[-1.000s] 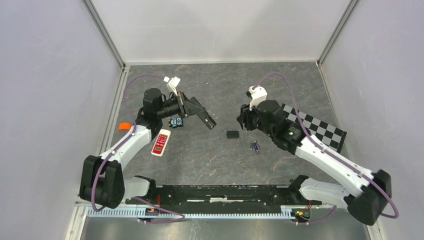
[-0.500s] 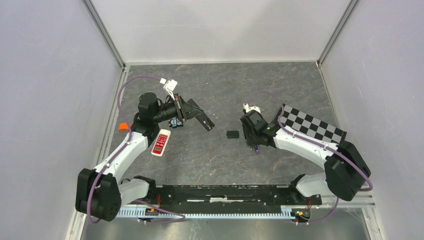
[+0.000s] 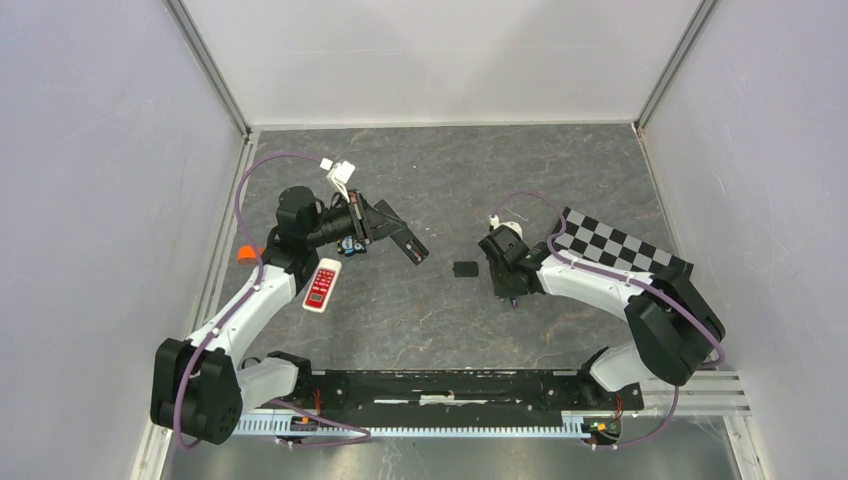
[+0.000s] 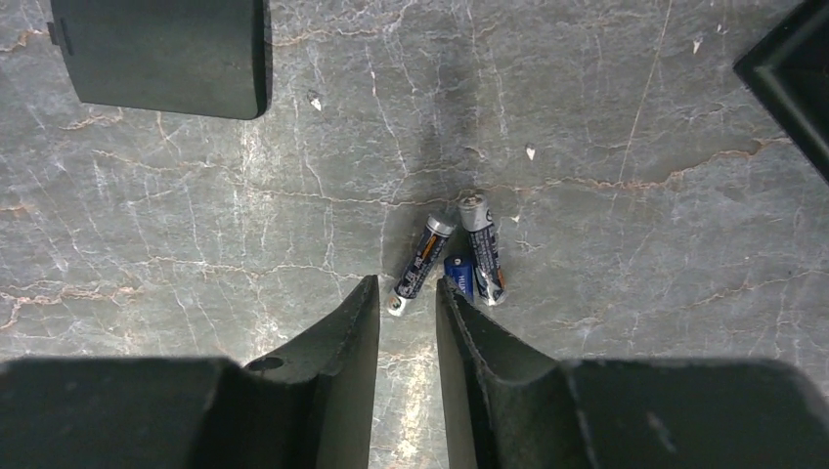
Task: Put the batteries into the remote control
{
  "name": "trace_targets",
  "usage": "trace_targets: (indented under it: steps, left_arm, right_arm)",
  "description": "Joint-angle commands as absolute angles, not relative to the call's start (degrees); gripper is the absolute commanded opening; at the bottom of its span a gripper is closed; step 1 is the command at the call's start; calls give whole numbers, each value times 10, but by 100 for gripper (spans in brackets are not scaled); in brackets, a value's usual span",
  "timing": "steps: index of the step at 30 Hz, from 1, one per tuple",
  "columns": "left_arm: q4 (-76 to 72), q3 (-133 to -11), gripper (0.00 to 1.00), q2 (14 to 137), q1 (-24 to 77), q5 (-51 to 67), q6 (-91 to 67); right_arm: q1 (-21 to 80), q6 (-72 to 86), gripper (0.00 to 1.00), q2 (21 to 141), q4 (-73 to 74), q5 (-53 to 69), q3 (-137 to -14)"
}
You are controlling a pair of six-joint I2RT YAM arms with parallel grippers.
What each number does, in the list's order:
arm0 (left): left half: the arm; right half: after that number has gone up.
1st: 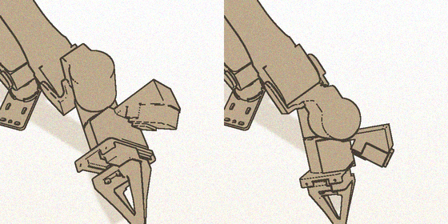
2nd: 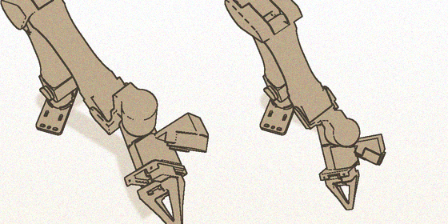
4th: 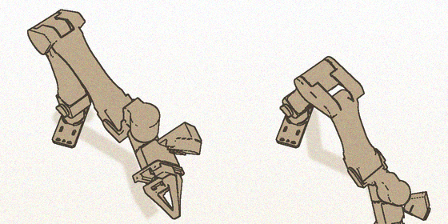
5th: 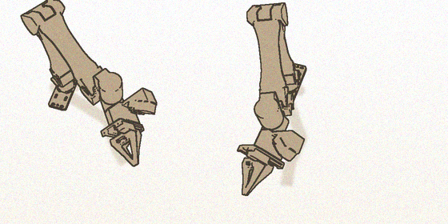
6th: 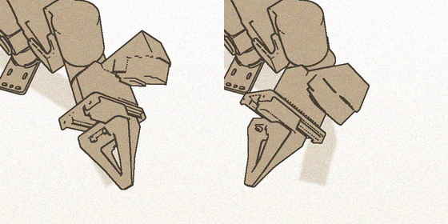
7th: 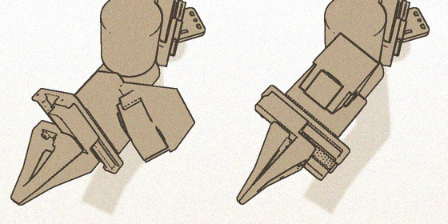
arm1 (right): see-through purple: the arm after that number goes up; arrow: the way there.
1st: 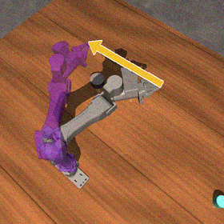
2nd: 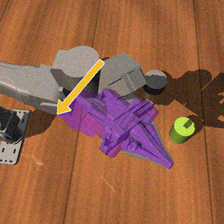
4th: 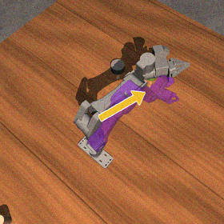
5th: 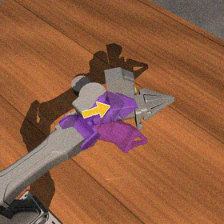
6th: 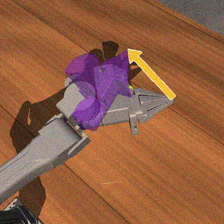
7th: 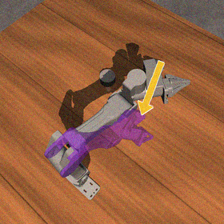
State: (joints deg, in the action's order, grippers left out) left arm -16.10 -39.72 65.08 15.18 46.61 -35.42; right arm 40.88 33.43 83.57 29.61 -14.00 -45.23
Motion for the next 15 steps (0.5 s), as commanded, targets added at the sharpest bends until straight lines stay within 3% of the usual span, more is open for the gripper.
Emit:
trace_targets:
  steps: [1,15]
  left_arm:
    - [-169,-398,2,632,150,467,-331]
    - [-169,-400,2,634,150,457,-334]
  right_arm:
    - [407,348,31,843,265,-135,-450]
    - [403,348,27,866,259,-144,-443]
